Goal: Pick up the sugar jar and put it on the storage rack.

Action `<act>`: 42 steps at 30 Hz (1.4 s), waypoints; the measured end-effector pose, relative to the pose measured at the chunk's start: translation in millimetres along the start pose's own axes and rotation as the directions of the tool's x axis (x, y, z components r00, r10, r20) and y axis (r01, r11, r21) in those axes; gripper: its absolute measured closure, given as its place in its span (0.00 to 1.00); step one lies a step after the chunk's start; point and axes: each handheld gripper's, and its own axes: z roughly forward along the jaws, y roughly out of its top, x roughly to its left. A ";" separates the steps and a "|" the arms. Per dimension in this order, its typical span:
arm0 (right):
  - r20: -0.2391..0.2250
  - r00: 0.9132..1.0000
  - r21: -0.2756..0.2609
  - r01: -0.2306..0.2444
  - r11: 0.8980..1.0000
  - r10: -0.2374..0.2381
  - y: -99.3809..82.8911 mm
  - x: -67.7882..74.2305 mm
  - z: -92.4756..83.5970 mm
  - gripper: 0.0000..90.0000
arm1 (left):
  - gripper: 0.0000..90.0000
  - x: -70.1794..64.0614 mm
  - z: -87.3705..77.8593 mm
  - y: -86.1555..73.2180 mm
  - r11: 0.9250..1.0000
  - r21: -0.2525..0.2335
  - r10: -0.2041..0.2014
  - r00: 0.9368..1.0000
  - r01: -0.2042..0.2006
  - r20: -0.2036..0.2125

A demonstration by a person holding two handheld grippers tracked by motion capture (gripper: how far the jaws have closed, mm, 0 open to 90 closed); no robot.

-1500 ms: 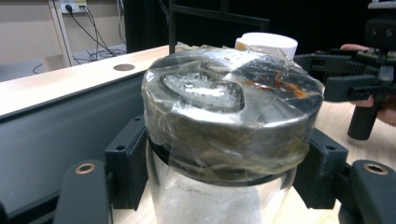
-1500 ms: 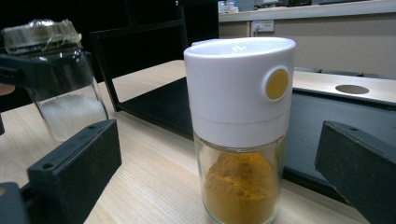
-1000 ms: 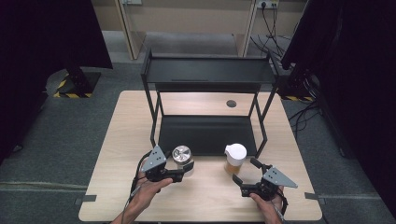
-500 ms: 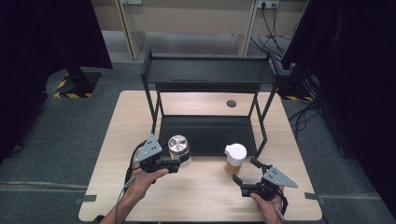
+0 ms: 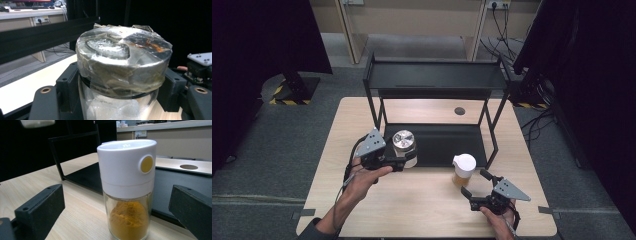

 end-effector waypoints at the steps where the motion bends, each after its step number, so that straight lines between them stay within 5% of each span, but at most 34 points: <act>1: -0.001 1.000 0.000 0.001 1.000 -0.001 0.1 0.0 0.0 0.01 | 0.34 0.7 0.6 4.6 1.000 -0.001 0.001 1.000 -0.001 0.001; 23: -0.008 1.000 -0.002 -0.016 1.000 0.016 -1.0 -1.5 0.2 0.01 | 0.34 13.6 11.2 79.9 1.000 0.018 -0.019 1.000 0.019 0.022; 42: -0.008 1.000 -0.002 -0.019 1.000 0.019 -1.2 -1.9 0.2 0.01 | 0.34 14.9 18.2 147.0 1.000 0.021 0.010 0.999 -0.010 -0.047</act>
